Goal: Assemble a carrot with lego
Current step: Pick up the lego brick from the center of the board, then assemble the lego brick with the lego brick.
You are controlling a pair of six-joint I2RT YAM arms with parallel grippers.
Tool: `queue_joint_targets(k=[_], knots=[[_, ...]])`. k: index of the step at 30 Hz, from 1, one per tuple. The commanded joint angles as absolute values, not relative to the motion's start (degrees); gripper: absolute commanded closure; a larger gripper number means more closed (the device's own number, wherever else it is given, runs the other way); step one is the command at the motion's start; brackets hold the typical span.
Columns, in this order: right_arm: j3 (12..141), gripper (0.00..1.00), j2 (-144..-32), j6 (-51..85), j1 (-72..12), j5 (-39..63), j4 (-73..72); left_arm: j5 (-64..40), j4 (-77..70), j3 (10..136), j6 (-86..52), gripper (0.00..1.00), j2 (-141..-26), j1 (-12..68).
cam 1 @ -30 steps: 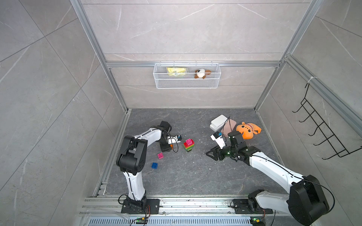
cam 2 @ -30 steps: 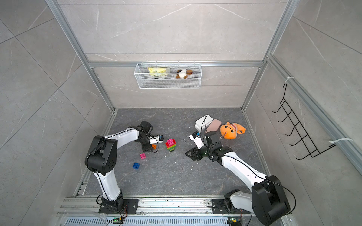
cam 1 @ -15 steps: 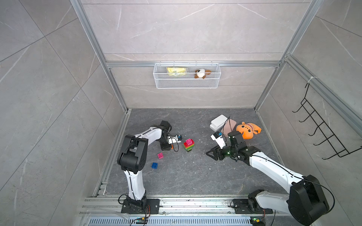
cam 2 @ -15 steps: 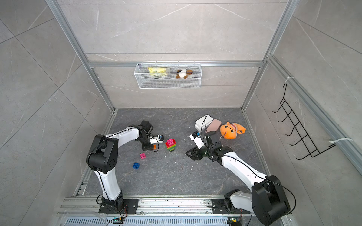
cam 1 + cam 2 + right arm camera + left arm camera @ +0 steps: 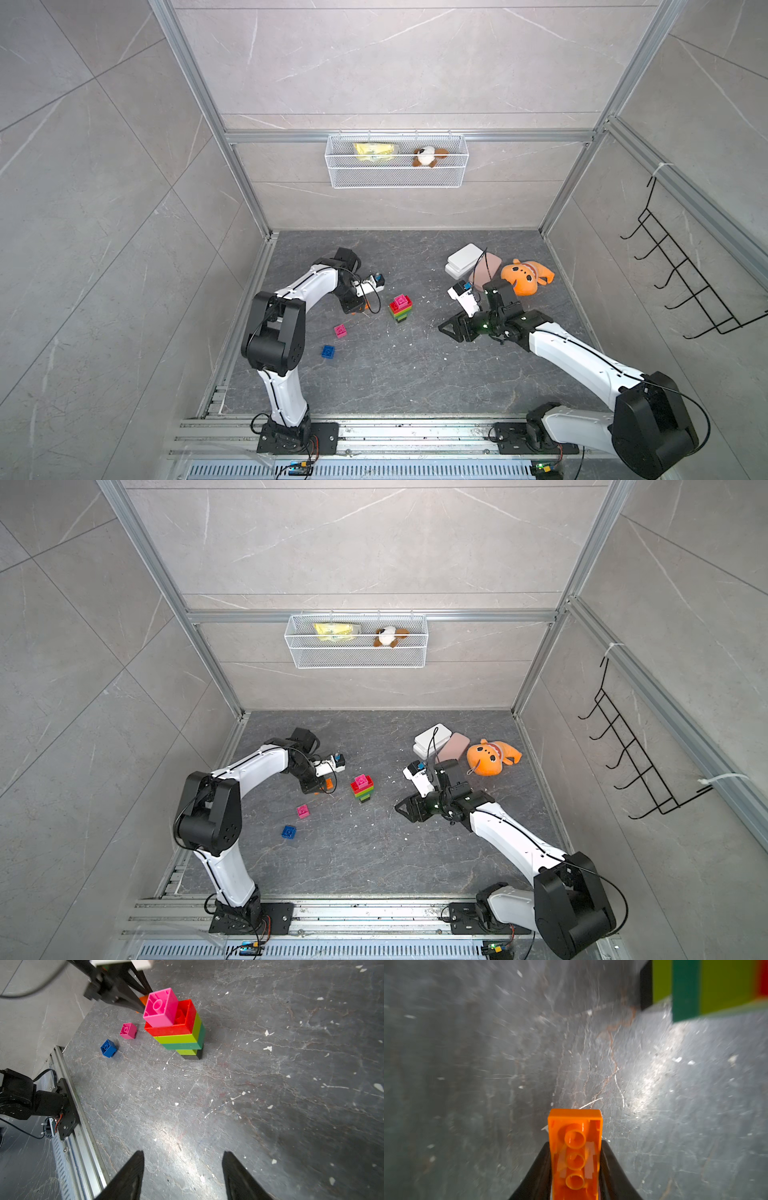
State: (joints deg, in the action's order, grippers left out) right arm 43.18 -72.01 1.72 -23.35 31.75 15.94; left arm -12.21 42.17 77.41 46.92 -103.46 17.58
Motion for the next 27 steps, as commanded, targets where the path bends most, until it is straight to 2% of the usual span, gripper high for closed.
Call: queue_joint_targets(k=[1,6,14,27], knots=[[45.8,0.37,-71.4,1.4,-23.6,30.7,18.4,-17.4,44.4,80.8,35.3,0.8,-95.0,18.2],[47.1,0.37,-72.3,1.6,-23.7,30.7,18.8,-14.3,46.8,84.0,24.1,0.8,-91.4,23.3],[48.1,0.37,-73.3,1.7,-23.6,29.8,19.3,-6.1,54.2,93.6,12.4,0.83,-96.8,33.6],[47.5,0.37,-74.3,1.5,-23.6,29.4,19.1,0.0,62.6,105.8,11.9,0.84,-109.2,40.0]])
